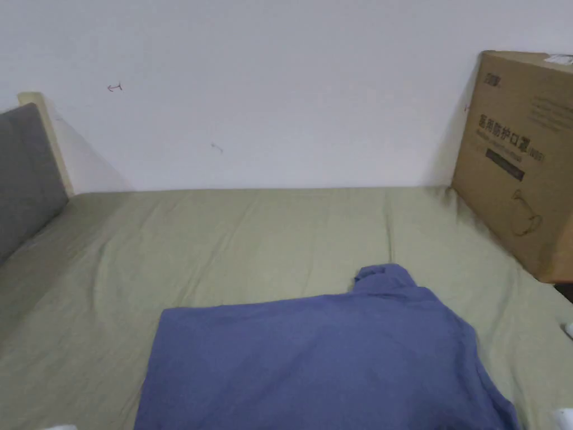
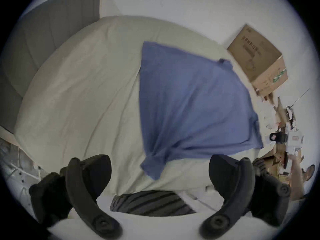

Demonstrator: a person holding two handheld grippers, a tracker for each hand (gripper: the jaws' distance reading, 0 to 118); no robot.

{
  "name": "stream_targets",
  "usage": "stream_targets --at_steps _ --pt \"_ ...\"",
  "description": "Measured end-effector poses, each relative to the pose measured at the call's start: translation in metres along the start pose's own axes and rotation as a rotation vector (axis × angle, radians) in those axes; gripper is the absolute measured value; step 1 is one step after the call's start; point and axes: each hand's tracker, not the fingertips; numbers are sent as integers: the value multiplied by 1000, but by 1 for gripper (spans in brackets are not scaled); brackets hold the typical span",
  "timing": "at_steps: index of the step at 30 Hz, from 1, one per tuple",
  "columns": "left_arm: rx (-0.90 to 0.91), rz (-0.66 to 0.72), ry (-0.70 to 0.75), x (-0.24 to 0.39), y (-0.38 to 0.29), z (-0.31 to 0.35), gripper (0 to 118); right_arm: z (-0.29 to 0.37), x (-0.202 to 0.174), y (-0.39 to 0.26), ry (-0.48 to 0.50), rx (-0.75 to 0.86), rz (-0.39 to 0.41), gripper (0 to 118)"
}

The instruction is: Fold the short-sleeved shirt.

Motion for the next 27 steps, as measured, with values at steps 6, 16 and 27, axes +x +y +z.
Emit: stream_targets --at_steps 6,16,27 --pt "494 -106 -140 50 29 67 106 70 -51 16 127 498 -8 101" --pt "874 -144 -136 98 17 88 0 109 -93 24 168 941 -6 1" --pt "-157 -38 39 9 34 4 11 99 -72 19 242 719 5 1"
